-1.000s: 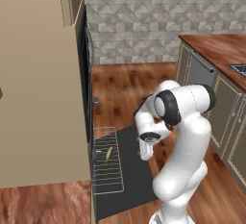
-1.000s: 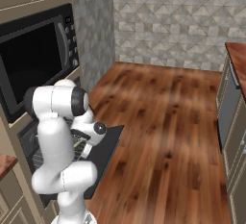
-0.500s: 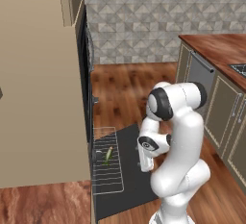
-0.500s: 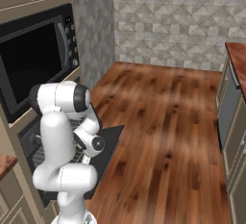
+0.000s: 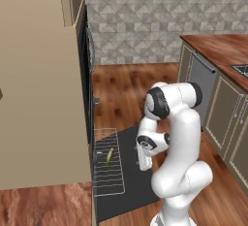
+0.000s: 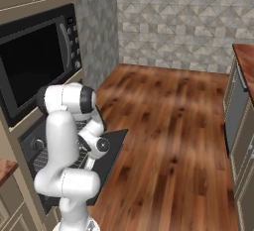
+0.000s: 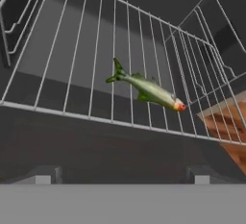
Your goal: Place the fish on the rack of the oven, and slide the rack back inside. Close the oven door.
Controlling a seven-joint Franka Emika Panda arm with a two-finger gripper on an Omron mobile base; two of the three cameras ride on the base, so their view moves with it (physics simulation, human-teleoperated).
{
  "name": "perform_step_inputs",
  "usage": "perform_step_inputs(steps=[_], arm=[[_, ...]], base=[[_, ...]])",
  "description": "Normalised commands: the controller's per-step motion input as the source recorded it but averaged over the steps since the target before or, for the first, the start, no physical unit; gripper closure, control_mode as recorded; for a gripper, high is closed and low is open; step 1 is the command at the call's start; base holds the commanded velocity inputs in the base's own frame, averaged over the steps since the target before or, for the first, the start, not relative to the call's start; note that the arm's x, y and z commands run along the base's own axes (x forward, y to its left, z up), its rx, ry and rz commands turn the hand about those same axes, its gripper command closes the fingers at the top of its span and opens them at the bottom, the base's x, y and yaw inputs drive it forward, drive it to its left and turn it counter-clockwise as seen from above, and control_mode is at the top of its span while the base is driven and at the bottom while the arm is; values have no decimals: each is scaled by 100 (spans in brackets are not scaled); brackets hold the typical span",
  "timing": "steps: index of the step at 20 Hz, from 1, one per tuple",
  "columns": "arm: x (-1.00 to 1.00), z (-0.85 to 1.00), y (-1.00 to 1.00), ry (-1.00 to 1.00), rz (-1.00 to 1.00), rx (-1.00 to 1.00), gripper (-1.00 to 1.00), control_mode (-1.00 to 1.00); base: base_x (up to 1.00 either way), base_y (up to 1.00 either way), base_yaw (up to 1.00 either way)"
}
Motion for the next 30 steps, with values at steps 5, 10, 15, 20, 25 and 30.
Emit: perform_step_inputs(steps=[5,10,15,20,25,30], arm=[[45,-39,22,0,3,0,-100,-100],[50,-46,34,0,1,0,-100,-100],[46,-46,23,0,1,0,-100,-100],[36,-42,34,0,0,0,-100,-100],[29,-26,56,0,0,0,-100,-100],[29,-15,60,1,0,0,-100,-100]], base=[[0,0,0],[0,0,0],[0,0,0],[0,0,0],[0,0,0],[0,0,0]])
